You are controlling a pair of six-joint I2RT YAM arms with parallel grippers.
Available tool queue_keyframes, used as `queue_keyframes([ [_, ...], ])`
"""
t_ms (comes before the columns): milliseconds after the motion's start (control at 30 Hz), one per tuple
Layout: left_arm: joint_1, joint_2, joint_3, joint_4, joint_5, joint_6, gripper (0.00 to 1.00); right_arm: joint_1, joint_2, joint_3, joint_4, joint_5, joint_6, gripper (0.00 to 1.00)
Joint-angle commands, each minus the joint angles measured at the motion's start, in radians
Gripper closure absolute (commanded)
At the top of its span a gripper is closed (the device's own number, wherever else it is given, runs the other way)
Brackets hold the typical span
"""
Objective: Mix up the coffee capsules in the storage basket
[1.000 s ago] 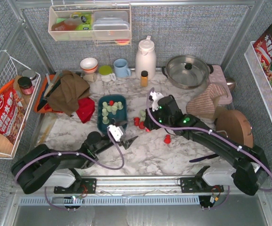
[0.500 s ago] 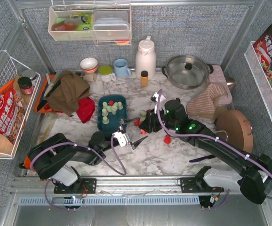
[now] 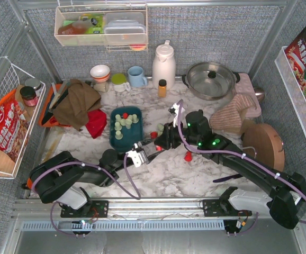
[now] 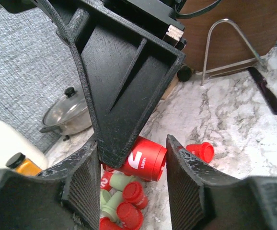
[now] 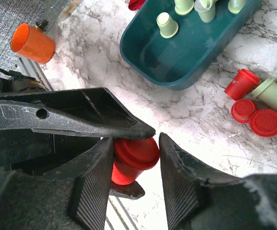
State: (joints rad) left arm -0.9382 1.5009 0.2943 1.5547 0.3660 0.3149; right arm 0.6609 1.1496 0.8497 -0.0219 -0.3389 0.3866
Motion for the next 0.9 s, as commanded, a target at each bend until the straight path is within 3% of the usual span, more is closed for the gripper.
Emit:
queue_keyframes([
  [0,0.000,-0.006,-0.004,0.011,-0.029,0.016,0.58,-0.004,0.002,0.015,-0.003,-0.015,0.023,0.50],
  [133,0.001,-0.018,-0.013,0.013,-0.089,0.018,0.63,-0.017,0.004,0.033,-0.045,0.012,0.018,0.38],
  [233,0.001,-0.032,-0.029,0.011,-0.175,0.007,0.63,-0.040,-0.007,0.045,-0.076,0.047,0.001,0.35],
  [367,0.001,-0.054,-0.057,-0.027,-0.422,-0.036,0.61,-0.058,-0.029,0.036,-0.090,0.179,-0.060,0.35],
  [567,0.050,-0.075,0.065,-0.454,-0.711,-0.194,0.56,-0.058,0.119,0.063,-0.130,0.374,-0.199,0.36],
  [633,0.084,-0.061,0.109,-0.567,-0.751,-0.281,0.55,-0.059,0.197,0.079,-0.122,0.392,-0.214,0.36],
  [867,0.215,-0.015,0.179,-0.680,-0.727,-0.513,0.45,-0.058,0.419,0.125,-0.067,0.424,-0.244,0.40],
])
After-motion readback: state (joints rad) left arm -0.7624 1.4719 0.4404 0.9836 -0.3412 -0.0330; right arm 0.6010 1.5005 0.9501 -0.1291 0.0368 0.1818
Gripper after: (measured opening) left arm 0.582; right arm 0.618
